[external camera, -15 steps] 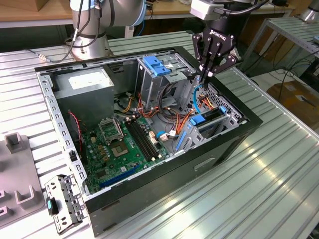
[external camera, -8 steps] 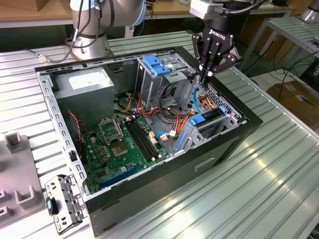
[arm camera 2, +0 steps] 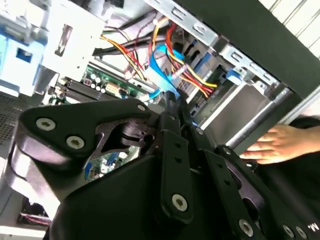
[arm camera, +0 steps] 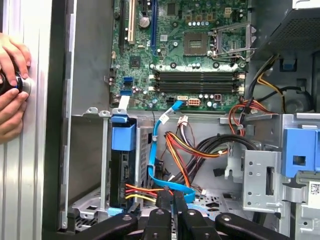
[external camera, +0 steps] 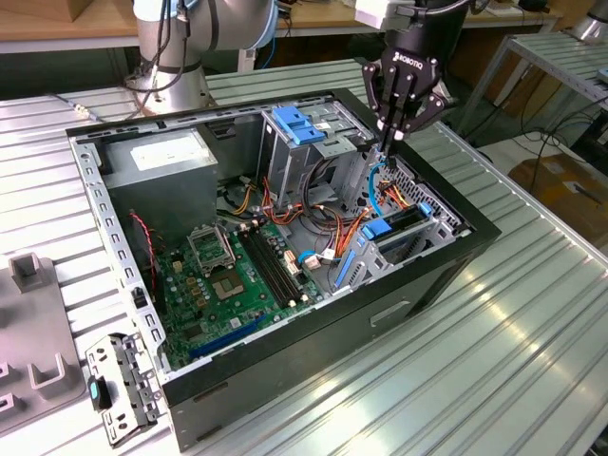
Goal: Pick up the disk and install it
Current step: 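Insert the second disk wire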
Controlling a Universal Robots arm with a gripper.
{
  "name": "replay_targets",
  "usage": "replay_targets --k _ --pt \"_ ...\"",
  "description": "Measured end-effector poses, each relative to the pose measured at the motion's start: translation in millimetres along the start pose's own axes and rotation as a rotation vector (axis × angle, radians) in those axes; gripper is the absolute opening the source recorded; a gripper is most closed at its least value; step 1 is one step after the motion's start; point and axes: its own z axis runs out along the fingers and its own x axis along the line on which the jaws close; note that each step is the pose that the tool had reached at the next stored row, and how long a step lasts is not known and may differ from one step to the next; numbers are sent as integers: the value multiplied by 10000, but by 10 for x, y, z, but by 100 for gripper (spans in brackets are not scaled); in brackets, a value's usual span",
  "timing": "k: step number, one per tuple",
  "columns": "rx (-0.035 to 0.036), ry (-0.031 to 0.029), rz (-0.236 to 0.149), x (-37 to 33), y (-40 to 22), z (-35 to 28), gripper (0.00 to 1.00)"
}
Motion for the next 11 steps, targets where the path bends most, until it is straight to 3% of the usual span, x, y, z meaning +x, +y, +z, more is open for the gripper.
replay_targets --k 1,2,3,7,10,11 --pt "-3 210 5 -22 -1 6 19" --pt "-8 456 11 -37 -1 9 25" --pt "-11 615 16 -52 -2 12 25" --pt "-18 939 29 -117 -5 22 25" --pt "-21 1043 41 -166 -17 40 25" --pt "-23 1108 44 -183 -25 59 25"
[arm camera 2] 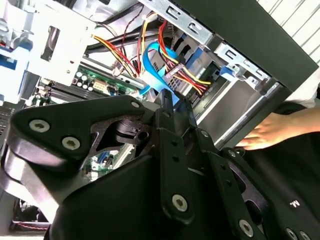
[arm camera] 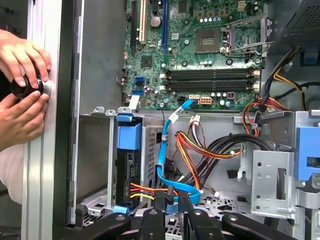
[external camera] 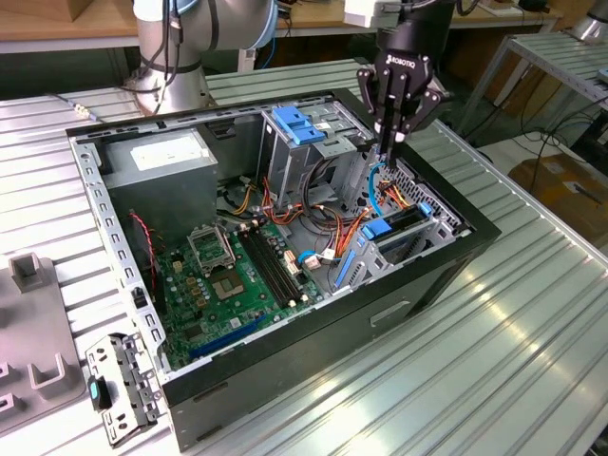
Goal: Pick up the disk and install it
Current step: 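Insert the second disk wire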
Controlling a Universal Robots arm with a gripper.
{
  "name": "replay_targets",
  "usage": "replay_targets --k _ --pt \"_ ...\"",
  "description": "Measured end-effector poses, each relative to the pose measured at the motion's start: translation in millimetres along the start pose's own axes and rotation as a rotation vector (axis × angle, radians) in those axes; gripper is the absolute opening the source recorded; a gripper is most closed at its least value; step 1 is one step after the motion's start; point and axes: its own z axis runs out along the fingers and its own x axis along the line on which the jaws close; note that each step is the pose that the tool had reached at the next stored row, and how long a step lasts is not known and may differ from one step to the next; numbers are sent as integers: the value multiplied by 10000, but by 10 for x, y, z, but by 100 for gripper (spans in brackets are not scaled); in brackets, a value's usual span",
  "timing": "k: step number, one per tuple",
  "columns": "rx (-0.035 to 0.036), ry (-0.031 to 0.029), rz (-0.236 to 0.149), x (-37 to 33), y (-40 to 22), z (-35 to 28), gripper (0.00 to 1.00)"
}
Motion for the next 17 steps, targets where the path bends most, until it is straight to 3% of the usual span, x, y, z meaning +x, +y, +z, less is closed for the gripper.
replay_targets --k 7,11,13,14,15,17 --pt "-4 235 6 -32 -10 77 25" --pt "-8 482 13 -40 -11 103 25" --pt "-11 664 19 -47 -12 126 17" --pt "-12 735 20 -51 -12 138 17" --pt "-14 845 24 -56 -13 155 16" --pt "-16 947 26 -61 -13 171 16"
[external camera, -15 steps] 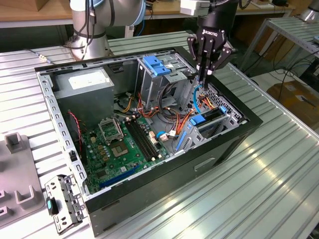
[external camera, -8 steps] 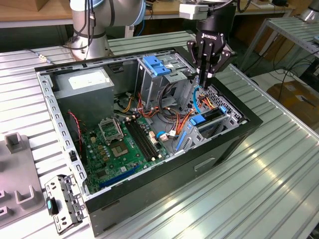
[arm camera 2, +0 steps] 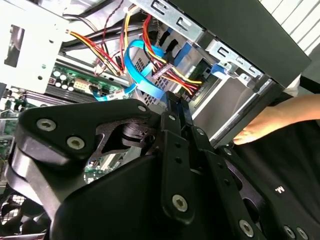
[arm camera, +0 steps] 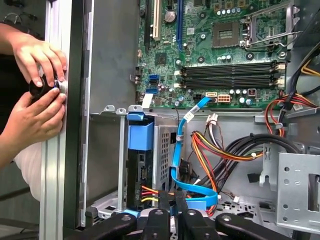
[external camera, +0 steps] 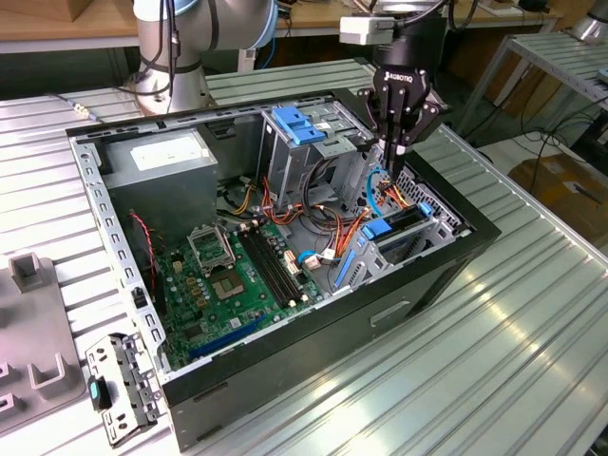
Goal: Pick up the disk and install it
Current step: 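Insert the second disk wire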
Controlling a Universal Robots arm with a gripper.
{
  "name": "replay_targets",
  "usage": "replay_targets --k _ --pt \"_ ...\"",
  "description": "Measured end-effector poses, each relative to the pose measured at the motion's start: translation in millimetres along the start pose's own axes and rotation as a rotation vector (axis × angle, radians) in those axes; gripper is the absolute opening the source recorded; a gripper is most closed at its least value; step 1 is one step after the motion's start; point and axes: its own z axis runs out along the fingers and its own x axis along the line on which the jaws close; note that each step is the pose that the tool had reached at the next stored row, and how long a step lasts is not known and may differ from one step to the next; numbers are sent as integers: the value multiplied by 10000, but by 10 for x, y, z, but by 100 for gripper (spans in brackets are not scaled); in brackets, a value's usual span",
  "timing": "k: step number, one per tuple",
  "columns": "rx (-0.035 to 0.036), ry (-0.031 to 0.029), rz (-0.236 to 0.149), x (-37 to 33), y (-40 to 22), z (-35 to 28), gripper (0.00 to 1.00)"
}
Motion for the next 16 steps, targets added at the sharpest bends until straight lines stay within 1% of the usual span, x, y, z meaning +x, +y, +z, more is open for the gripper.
replay_targets --k 1,2,3,5,6,7,10,11,14,16 --pt "-1 59 2 -5 0 11 17" --pt "-2 97 4 -8 -1 19 17" --pt "-2 141 4 -12 -1 28 24" --pt "-3 222 7 -18 -1 43 24" --pt "-4 242 8 -20 -1 47 22" --pt "-4 254 8 -20 -2 48 16" --pt "-2 249 8 -20 -1 52 16" --pt "18 250 19 -19 5 53 16" --pt "108 248 56 -18 62 56 16" --pt "130 230 60 -18 112 59 16"
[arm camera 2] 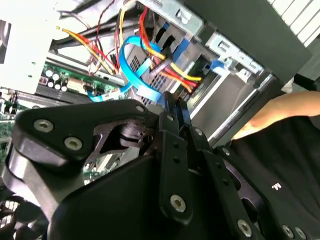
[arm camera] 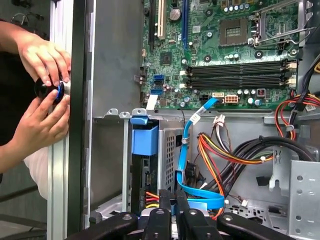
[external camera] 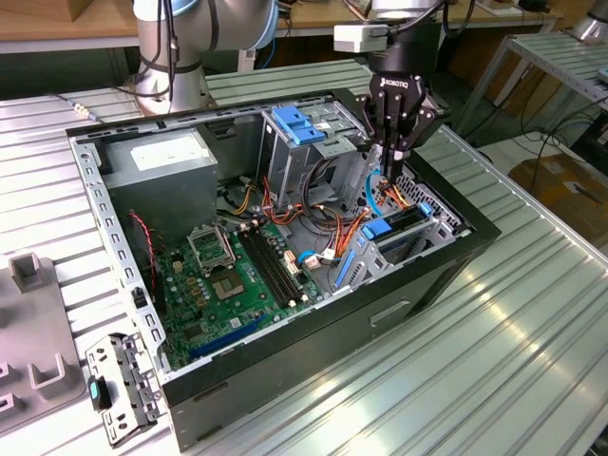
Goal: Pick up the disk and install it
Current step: 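Insert the second disk wire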
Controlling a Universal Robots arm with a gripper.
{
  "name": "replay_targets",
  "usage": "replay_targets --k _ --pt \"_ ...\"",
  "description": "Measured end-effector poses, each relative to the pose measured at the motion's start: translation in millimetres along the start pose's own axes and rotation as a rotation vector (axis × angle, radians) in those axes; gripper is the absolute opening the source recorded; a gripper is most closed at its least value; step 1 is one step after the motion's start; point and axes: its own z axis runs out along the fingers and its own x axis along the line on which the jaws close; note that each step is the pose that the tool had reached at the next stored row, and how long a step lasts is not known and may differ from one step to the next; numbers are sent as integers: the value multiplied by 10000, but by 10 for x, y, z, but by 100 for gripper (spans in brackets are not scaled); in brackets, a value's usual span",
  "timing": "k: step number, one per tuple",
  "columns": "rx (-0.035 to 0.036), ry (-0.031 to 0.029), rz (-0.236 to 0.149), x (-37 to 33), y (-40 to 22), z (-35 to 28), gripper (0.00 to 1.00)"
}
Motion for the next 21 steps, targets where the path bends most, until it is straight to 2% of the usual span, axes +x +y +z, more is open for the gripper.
replay_targets --k 1,2,16,17,18,21 --pt "6 -11 -1 -1 25 1 16" --pt "17 -30 -6 -2 86 4 16" --pt "20 -32 -12 -1 88 5 16" --pt "24 -86 -12 16 96 13 16" --pt "34 -172 -14 47 113 30 16" --pt "46 -244 -16 124 121 66 16"
